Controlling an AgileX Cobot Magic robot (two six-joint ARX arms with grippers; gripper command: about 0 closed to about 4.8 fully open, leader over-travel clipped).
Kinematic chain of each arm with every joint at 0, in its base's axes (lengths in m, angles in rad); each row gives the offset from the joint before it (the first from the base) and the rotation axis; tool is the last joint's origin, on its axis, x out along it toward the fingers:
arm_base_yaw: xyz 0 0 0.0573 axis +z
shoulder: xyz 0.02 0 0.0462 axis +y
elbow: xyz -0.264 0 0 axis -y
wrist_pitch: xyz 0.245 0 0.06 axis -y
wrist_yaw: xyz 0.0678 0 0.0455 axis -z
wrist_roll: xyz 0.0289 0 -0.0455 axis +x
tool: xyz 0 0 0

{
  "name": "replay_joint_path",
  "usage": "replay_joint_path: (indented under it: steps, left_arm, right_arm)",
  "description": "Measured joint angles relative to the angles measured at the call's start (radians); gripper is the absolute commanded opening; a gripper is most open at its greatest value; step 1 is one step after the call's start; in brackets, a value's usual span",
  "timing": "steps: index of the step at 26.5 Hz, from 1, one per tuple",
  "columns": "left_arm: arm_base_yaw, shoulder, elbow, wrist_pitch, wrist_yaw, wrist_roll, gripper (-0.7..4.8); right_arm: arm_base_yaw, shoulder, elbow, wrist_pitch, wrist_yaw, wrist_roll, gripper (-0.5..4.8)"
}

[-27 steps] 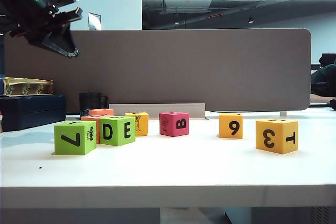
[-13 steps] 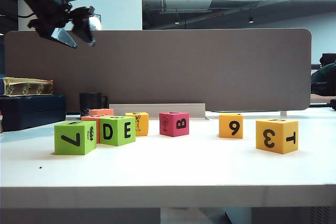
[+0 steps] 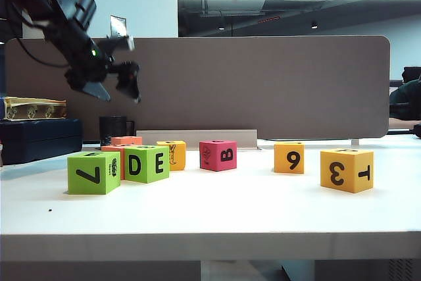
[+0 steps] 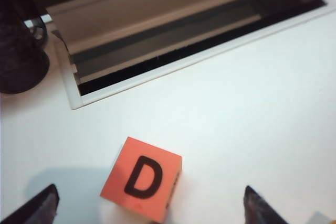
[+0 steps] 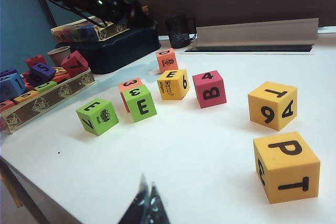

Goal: Select the appropriate blocks from the scattered letter blocks on the table and arrange them in a row to spell out "DEEP".

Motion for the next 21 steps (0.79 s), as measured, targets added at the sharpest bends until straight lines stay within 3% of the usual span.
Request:
replay_joint_path:
  steps: [14, 21]
  left_arm:
    - [0.003, 0.162, 0.031, 0.138, 0.025, 0.196, 4.79]
    - [0.032, 0.202, 0.032, 0.182, 0.022, 0.216, 4.79]
  right_arm:
    - [0.0, 0.0, 0.0, -0.021, 0.0, 0.0, -0.05]
    - [0.001, 0.0, 0.0, -0.066, 0.0, 0.001, -0.05]
